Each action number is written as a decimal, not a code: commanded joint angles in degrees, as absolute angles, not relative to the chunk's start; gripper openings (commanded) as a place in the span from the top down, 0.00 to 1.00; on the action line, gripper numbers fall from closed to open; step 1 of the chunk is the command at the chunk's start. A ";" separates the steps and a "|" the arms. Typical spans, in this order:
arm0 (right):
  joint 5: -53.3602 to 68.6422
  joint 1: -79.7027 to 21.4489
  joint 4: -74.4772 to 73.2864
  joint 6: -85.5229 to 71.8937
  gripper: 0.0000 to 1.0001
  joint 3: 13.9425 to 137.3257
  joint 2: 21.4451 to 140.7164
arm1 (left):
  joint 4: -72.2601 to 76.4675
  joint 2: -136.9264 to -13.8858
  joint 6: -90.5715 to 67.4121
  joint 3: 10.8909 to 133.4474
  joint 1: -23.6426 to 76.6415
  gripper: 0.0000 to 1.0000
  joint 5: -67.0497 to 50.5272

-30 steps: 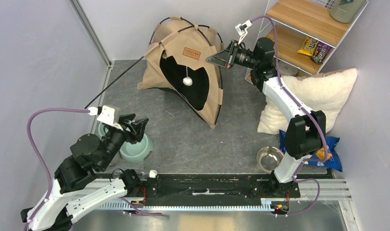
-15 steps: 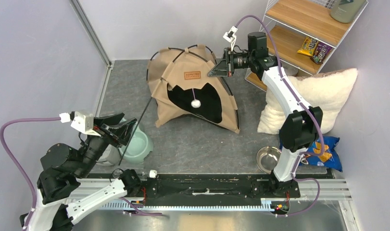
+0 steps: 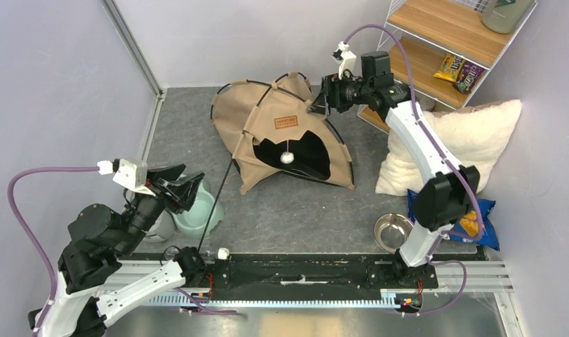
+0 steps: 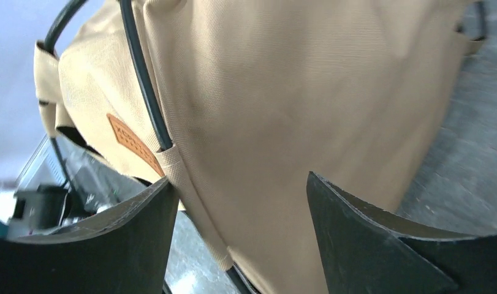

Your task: Set up the pet tent

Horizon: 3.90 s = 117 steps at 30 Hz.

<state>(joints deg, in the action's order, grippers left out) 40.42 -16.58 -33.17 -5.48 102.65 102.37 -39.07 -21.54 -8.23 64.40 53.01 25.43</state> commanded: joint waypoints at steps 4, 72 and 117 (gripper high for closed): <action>14.55 -21.06 -23.56 -16.30 0.16 97.46 86.74 | -38.50 -23.61 -5.54 64.01 53.06 0.38 26.46; 25.44 -53.37 8.94 -26.11 0.96 72.61 99.37 | -32.52 -24.15 -10.13 55.16 53.08 0.38 24.81; -14.38 -75.98 36.06 -34.41 0.73 49.92 103.00 | -23.13 -25.70 -16.67 44.78 53.08 0.39 30.24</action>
